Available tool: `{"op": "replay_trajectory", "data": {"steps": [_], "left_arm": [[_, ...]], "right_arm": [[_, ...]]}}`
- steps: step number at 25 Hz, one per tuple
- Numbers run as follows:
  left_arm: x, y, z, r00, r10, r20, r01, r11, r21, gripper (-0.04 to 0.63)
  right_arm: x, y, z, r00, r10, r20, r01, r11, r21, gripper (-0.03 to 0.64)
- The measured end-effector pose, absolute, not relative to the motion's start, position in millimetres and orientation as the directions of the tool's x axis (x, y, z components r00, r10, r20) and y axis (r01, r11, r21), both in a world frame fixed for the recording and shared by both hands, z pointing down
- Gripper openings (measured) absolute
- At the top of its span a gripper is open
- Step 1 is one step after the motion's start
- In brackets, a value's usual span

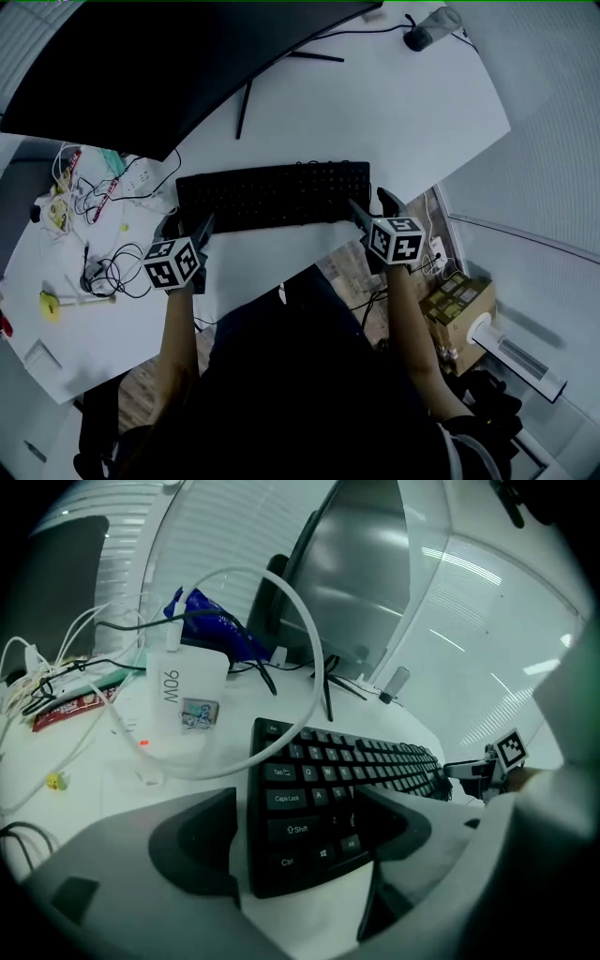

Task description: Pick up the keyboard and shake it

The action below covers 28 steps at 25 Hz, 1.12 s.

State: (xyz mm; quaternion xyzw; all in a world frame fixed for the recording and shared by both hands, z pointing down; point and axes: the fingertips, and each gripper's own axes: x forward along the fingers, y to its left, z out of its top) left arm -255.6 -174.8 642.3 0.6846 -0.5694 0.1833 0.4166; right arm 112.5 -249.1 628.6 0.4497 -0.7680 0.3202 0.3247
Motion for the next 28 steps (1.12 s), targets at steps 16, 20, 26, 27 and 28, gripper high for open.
{"op": "replay_trajectory", "data": {"steps": [16,20,26,27,28], "left_arm": [[-249.8,-184.3,646.4,0.293,-0.581,0.760,-0.933,-0.001,0.359,0.379],[-249.6,-185.5,648.4,0.287,-0.560,0.777,-0.938,0.003,0.348,0.382],[-249.4,-186.1,650.9,0.254,-0.524,0.813,-0.946,0.039,0.321,0.381],[-249.7,-186.1,651.1,0.253,-0.520,0.816,-0.945,0.046,0.322,0.380],[-249.7,-186.3,651.1,0.252,-0.516,0.819,-0.945,0.052,0.323,0.380]], "right_arm": [[107.6,-252.8,648.7,-0.523,-0.300,0.797,-0.829,0.394,-0.396,0.354],[107.5,-253.0,649.9,-0.519,-0.289,0.804,-0.829,0.401,-0.390,0.354],[102.3,-253.6,651.0,-0.513,-0.276,0.813,-0.833,0.387,-0.395,0.292],[101.2,-254.3,651.0,-0.517,-0.277,0.810,-0.833,0.378,-0.403,0.293],[101.3,-255.3,651.2,-0.516,-0.277,0.811,-0.835,0.374,-0.404,0.291]]}}
